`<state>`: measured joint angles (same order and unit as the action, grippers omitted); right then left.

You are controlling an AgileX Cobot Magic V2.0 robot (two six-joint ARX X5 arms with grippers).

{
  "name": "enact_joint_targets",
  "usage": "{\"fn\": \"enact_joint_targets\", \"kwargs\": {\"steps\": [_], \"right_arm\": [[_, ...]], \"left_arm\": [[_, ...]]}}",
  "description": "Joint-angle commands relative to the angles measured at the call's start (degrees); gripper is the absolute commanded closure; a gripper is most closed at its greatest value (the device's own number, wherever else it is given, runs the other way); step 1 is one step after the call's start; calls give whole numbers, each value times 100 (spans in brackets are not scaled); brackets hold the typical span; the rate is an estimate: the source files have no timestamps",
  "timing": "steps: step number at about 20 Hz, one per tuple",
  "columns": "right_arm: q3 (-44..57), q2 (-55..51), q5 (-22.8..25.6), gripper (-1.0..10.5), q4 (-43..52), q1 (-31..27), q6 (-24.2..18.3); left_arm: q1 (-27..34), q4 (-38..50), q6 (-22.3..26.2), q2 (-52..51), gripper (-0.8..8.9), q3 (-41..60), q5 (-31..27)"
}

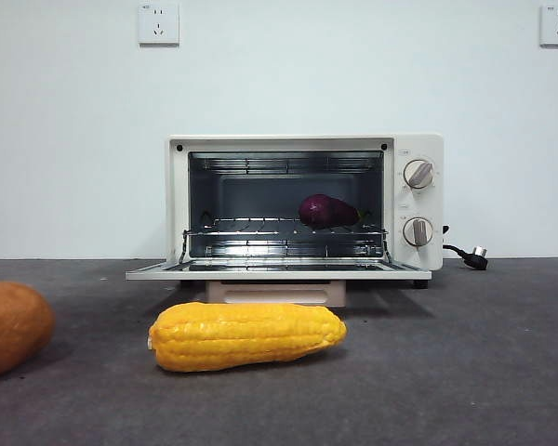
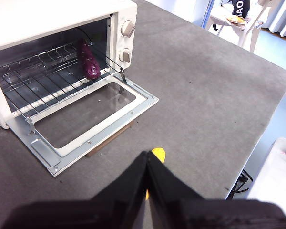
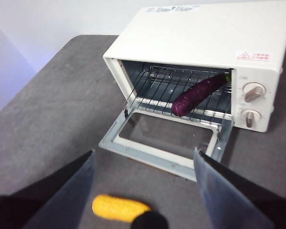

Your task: Take the eggplant from the table,put the eggplant in the oven

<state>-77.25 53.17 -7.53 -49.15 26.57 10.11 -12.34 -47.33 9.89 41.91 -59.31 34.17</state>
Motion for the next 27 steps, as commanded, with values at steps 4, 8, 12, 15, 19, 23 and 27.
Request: {"fn": "enact_joint_targets", "kwargs": {"steps": [4, 8, 12, 15, 19, 23, 27], "right_arm": [[0, -424, 9, 600, -483, 7, -378], [0, -549, 7, 606, -654, 7, -437], [0, -544, 4, 808, -726, 7, -457], [0, -544, 4, 906, -796, 7, -490], [0, -544, -59, 959, -927, 9, -566], [0, -544, -57, 959, -1185, 7, -566], [0, -544, -59, 959, -1464, 9, -592]], "left_arm": [[-9, 39, 66, -15, 819, 20, 13], [-9, 55, 63, -15, 819, 20, 11], [-9, 74, 63, -15, 819, 20, 11], [-9, 81, 66, -2, 819, 20, 11], [-9, 205, 66, 81, 819, 20, 11], [-9, 417, 63, 249, 819, 20, 11], [-9, 590, 63, 525, 819, 20, 11]]}}
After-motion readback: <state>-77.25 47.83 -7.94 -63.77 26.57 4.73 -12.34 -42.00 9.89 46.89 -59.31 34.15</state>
